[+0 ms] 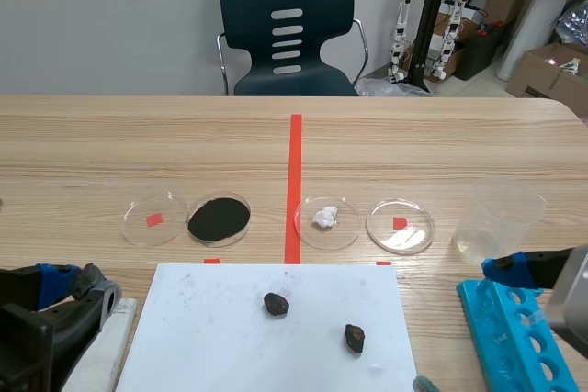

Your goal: Put the mineral in the empty petri dish

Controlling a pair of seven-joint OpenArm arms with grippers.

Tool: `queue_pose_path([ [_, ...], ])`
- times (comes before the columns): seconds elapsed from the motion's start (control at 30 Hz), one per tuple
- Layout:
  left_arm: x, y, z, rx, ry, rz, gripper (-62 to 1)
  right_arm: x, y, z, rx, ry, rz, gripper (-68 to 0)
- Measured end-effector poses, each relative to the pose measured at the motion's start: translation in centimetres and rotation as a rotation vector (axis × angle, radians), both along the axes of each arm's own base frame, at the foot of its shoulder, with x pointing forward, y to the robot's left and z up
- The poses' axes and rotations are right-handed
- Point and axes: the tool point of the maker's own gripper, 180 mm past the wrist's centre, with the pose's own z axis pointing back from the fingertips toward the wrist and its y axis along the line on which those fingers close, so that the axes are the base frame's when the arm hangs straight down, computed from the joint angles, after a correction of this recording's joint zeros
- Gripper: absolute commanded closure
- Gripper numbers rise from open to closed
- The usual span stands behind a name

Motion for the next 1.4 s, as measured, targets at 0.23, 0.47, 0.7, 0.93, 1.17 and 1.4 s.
queue_pose_path([
  [0.23, 0.0, 0.0, 0.0, 0.000, 0.000, 0.000, -10.0, 0.0, 0.0, 0.0, 0.000, 0.000, 0.000, -60.8],
  [0.47, 0.0, 0.0, 0.0, 0.000, 0.000, 0.000, -10.0, 0.0, 0.0, 0.0, 0.000, 0.000, 0.000, -60.8],
  [0.7, 0.0, 0.0, 0.0, 0.000, 0.000, 0.000, -10.0, 0.0, 0.0, 0.0, 0.000, 0.000, 0.000, -60.8],
  [0.93, 0.1, 0.0, 0.0, 0.000, -0.002, 0.000, -10.0, 0.0, 0.0, 0.0, 0.000, 0.000, 0.000, -60.8],
  [1.17, -0.1, -1.1, -1.1, 0.001, 0.072, -0.023, -10.0, 0.0, 0.0, 0.0, 0.000, 0.000, 0.000, -60.8],
  [1.4, 1.0, -1.9, -2.8, 0.031, 0.147, -0.049, -10.0, 0.0, 0.0, 0.0, 0.000, 0.000, 0.000, -60.8],
])
